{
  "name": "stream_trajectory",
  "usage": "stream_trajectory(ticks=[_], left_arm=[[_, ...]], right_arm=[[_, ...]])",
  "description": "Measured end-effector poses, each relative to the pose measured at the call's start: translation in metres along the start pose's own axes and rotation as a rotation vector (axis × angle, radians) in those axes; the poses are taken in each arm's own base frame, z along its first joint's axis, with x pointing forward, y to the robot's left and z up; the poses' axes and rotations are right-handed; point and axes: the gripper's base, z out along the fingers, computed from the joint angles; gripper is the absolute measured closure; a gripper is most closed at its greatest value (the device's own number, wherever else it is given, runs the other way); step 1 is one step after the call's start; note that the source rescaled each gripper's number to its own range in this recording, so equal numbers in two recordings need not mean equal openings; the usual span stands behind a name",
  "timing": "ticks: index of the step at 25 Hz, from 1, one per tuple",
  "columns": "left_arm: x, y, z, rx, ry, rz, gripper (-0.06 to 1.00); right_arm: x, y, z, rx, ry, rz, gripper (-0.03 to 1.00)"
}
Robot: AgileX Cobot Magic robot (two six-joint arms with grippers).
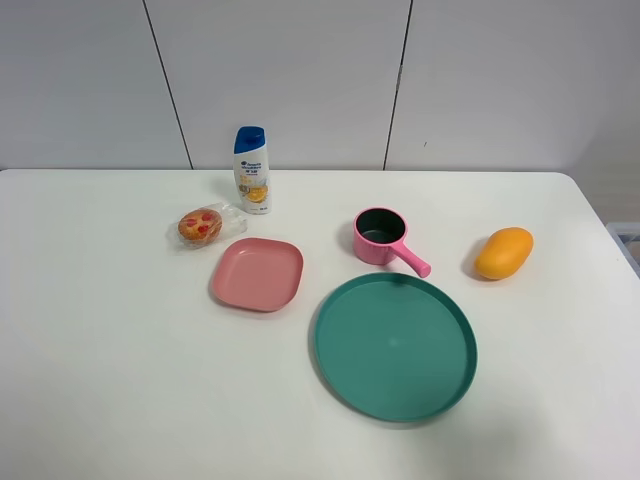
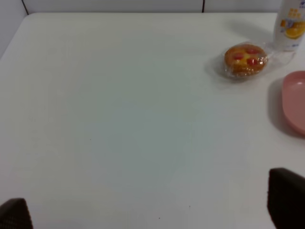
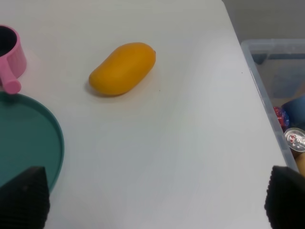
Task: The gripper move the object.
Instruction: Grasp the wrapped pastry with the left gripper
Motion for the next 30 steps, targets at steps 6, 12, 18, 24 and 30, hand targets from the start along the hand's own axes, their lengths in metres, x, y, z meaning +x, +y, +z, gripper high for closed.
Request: stream_trajectory(ticks=[6,12,18,24,30], left_arm=[[0.0,0.0,0.0,0.0,0.0,0.01,-0.06],[-0.03,-0.003,-0.014,0.036,-0.033,0.027,-0.06],[-0.095,-0.007,-0.019,0.076,-0.024,0.065,-0.06],[-0.149,-0.014,0.027,0.153,0.037,0.14,-0.06],[-0.166,-0.029,0.101,0.34,0.155,0.176,-0.06]], right_arm=[[0.0,0.0,0.0,0.0,0.0,0.0,-0.03],[0.0,0.0,0.0,0.0,0.0,0.0,-0.03],[0.0,0.0,0.0,0.0,0.0,0.0,-0.03],[0.0,0.0,0.0,0.0,0.0,0.0,-0.03],[0.0,0.0,0.0,0.0,0.0,0.0,-0.03]])
